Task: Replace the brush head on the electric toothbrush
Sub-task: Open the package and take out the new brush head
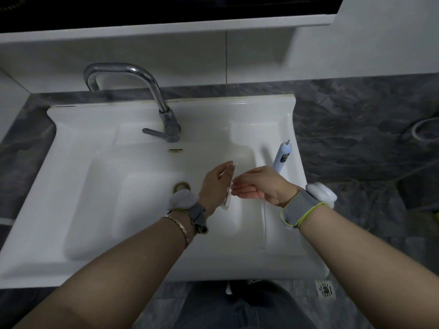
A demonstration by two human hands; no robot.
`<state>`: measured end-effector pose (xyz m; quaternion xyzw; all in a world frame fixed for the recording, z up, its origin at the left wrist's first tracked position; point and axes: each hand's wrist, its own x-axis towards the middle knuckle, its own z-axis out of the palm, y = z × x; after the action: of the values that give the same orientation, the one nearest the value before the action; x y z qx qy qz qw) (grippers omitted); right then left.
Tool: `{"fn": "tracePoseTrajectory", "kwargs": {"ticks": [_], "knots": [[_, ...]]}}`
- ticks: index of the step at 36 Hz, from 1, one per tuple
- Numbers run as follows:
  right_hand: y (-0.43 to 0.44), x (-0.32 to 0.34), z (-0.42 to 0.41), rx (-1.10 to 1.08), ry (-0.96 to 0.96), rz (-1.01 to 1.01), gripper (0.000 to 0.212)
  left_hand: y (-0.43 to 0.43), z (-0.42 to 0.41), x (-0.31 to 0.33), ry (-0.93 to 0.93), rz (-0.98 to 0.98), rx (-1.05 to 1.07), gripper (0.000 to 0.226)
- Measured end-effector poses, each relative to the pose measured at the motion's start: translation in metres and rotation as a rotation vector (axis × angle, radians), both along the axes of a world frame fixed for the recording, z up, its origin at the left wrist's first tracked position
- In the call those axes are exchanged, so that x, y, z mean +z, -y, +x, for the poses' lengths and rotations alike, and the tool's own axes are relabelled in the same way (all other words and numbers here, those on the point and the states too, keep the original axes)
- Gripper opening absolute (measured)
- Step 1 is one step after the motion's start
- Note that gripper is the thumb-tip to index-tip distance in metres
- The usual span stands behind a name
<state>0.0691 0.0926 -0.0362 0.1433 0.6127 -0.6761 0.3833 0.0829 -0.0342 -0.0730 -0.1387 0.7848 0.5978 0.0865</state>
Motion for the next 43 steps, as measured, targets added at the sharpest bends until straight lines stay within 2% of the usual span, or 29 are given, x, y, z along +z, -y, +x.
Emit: {"fn": "tracePoseTrajectory", "kwargs": {"ticks": [10,13,18,22,24,27,28,30,33,36,38,40,41,43], "knots": [[0.004,0.001,0.001,0.012,-0.035,0.156,0.017,-0.003,0.004,0.0,-0.058,-0.071,-0.014,0.039],[0.005,0.001,-0.001,-0.011,-0.008,0.204,0.018,-0.001,0.004,-0.001,-0.026,-0.024,0.05,0.039],[0.007,0.001,-0.006,-0.124,0.061,0.138,0.021,0.013,-0.004,-0.005,0.227,0.37,0.329,0.03],[0.017,0.0,-0.006,-0.14,0.097,0.099,0.022,0.02,-0.006,-0.005,0.264,0.7,0.447,0.046],[0.023,0.001,-0.002,-0.003,0.198,0.101,0.022,0.026,-0.009,-0.005,0.253,0.824,0.517,0.05],[0.022,0.012,0.006,0.404,0.349,0.269,0.022,0.041,-0.018,-0.006,0.2,0.917,0.566,0.054],[0.02,0.016,0.005,0.453,0.338,0.34,0.022,0.046,-0.022,-0.005,0.173,0.904,0.582,0.053],[0.016,0.018,-0.004,0.391,0.211,0.48,0.023,0.055,-0.027,-0.002,0.124,0.841,0.619,0.047],[0.018,0.017,-0.022,0.132,-0.12,0.568,0.03,0.064,-0.032,-0.001,0.128,0.709,0.583,0.048],[0.026,0.022,-0.028,0.038,-0.414,0.59,0.024,0.062,-0.031,0.003,0.166,0.663,0.457,0.049],[0.031,0.023,-0.029,0.019,-0.458,0.558,0.029,0.057,-0.031,0.009,0.176,0.66,0.342,0.038],[0.034,0.021,-0.028,0.034,-0.378,0.481,0.029,0.051,-0.028,0.014,0.183,0.592,0.201,0.029],[0.035,0.02,-0.027,0.042,-0.335,0.448,0.023,0.05,-0.025,0.014,0.171,0.543,0.143,0.028],[0.03,0.017,-0.028,0.049,-0.385,0.483,0.006,0.049,-0.022,0.014,0.151,0.514,0.133,0.033]]}}
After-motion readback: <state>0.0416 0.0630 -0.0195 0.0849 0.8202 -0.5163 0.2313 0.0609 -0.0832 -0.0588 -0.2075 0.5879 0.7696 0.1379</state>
